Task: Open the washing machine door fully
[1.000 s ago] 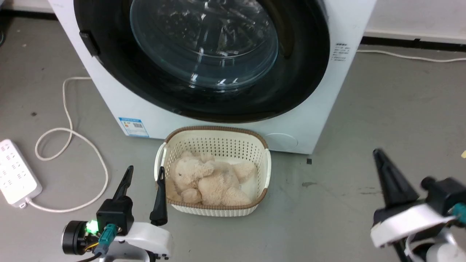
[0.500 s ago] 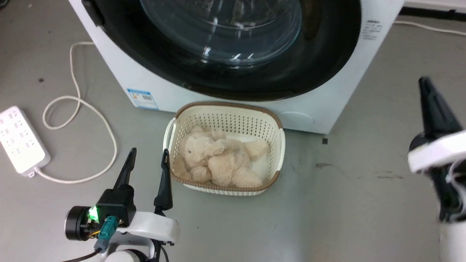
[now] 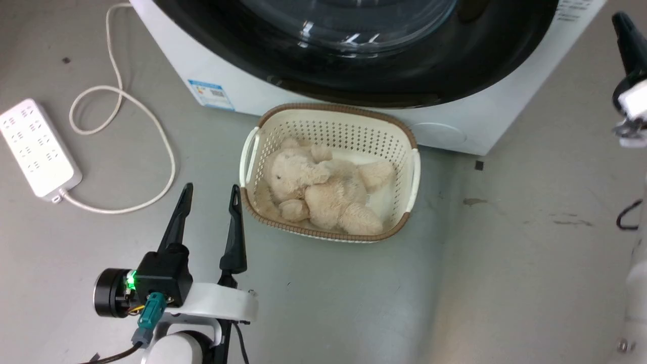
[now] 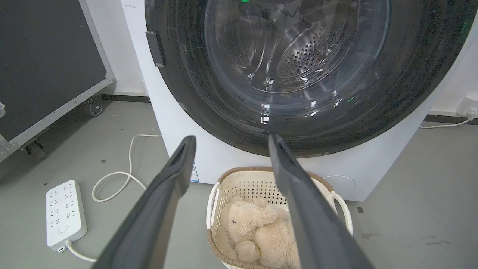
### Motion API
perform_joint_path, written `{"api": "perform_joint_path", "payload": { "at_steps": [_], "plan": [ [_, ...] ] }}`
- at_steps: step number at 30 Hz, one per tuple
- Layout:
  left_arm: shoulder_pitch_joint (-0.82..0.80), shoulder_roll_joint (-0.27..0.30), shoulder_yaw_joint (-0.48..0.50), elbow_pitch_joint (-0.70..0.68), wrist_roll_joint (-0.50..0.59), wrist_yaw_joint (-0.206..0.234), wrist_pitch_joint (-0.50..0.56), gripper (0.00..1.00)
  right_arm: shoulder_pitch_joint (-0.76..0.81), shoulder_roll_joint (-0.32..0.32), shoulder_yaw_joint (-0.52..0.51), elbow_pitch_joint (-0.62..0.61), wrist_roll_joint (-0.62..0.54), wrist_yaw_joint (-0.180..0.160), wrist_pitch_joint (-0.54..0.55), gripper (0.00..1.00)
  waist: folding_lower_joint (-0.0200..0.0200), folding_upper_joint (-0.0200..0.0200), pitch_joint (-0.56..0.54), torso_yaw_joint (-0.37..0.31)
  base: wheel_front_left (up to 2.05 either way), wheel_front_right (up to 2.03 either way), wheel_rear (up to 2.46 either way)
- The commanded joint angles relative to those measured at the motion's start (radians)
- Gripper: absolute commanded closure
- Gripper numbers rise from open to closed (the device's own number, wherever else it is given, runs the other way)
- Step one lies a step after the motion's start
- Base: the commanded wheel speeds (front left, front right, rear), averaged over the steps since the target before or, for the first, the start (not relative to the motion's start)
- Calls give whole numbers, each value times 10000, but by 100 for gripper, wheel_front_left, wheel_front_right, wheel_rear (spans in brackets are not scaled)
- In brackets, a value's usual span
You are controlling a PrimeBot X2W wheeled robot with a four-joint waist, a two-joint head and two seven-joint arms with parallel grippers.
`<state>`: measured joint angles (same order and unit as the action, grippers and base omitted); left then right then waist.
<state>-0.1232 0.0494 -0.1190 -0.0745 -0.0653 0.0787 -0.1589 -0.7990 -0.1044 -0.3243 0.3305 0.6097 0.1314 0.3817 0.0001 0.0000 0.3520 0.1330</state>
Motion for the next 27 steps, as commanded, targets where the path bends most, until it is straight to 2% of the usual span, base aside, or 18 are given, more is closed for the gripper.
{"api": "perform_joint_path", "payload": {
  "at_steps": [1, 12, 21, 27],
  "plan": [
    [-208, 7, -73, -107, -63, 91, -113, 0, -638, 32, -259, 390, 256, -1, 400, 100, -1, 0, 124, 106, 0, 0, 0],
    [-422, 7, -359, -232, -219, 256, -343, 0, -2995, 9, -1707, 2355, 359, -3, 2469, 100, -1, 0, 715, 493, 0, 0, 0],
    [-624, 7, -619, -298, -353, 424, -531, 0, -4426, 175, -2841, 3167, 284, -4, 3855, 100, -1, 0, 1110, 771, 0, 0, 0],
    [-695, 8, -748, -247, -463, 570, -698, 0, -4450, 362, -3670, 3137, 102, -5, 5285, 100, -1, 0, 1019, 854, 0, 0, 0]
  ]
}}
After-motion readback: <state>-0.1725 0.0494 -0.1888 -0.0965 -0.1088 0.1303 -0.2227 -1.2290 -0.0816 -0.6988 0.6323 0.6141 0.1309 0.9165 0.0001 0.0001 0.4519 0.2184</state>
